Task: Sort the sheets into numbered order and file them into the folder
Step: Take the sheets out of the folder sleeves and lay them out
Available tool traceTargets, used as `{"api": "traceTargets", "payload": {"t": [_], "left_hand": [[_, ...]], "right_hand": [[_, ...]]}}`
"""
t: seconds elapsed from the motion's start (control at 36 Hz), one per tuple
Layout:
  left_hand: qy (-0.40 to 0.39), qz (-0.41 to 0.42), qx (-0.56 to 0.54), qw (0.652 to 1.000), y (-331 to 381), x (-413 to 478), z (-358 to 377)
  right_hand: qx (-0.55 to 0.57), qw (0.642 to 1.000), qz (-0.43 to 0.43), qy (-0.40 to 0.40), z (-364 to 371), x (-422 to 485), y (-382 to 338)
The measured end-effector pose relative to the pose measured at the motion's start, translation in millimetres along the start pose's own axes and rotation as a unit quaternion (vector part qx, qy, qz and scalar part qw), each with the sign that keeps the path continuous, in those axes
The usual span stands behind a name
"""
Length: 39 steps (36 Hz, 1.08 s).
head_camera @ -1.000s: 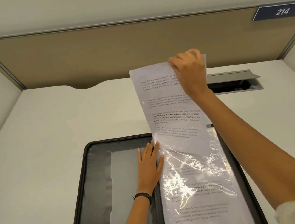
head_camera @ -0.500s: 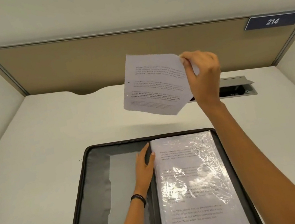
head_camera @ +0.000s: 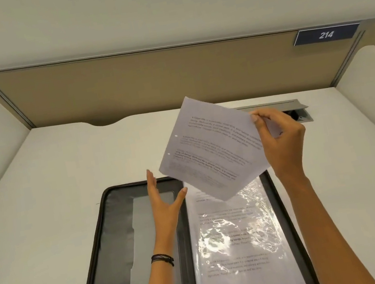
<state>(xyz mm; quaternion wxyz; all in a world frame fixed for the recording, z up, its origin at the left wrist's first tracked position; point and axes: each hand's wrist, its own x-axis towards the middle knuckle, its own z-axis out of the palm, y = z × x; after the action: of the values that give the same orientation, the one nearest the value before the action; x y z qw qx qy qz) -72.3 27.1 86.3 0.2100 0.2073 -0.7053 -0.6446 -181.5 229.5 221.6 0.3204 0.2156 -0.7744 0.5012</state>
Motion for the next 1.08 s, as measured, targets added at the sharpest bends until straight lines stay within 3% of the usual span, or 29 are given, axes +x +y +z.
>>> {"api": "traceTargets", "payload": {"t": [0.17,0.42,0.58,0.72,0.81,0.86,0.94,1.03,1.08], "left_hand": [[-0.129,0.055,0.070,0.988,12.6,-1.9,2.3],[-0.139,0.076,0.091,0.983,20.7,-19.4,31.0],[-0.172,0.005,0.068,0.983,15.2,-27.5,52.6],[-0.155,-0.040,0.042,0.986,7.4,-35.8,75.3],[-0.122,-0.074,0.010,0.990,2.8,-44.0,95.5],[-0.105,-0.095,-0.011,0.990,-1.1,-48.6,109.9],[-0.095,-0.113,-0.023,0.989,-8.9,-55.6,134.6],[-0.093,-0.114,-0.033,0.989,-15.2,-63.1,159.7],[-0.094,-0.112,-0.033,0.989,-20.3,-66.5,175.0]], "right_hand": [[-0.010,1.000,-0.016,-0.025,-28.6,-2.6,5.0],[-0.034,0.997,0.010,-0.068,-70.7,-0.3,21.4],[-0.088,0.992,0.047,-0.071,-92.9,-2.9,51.4],[-0.141,0.986,0.085,0.024,-97.3,-15.9,64.7],[-0.130,0.986,0.103,0.035,-100.3,-29.4,67.3],[-0.121,0.987,0.103,0.001,-101.7,-40.2,72.9],[-0.095,0.975,0.159,-0.120,-104.9,-60.6,90.0],[-0.095,0.909,0.278,-0.296,-106.7,-84.4,111.7],[-0.126,0.858,0.299,-0.399,-107.2,-102.1,125.7]]}}
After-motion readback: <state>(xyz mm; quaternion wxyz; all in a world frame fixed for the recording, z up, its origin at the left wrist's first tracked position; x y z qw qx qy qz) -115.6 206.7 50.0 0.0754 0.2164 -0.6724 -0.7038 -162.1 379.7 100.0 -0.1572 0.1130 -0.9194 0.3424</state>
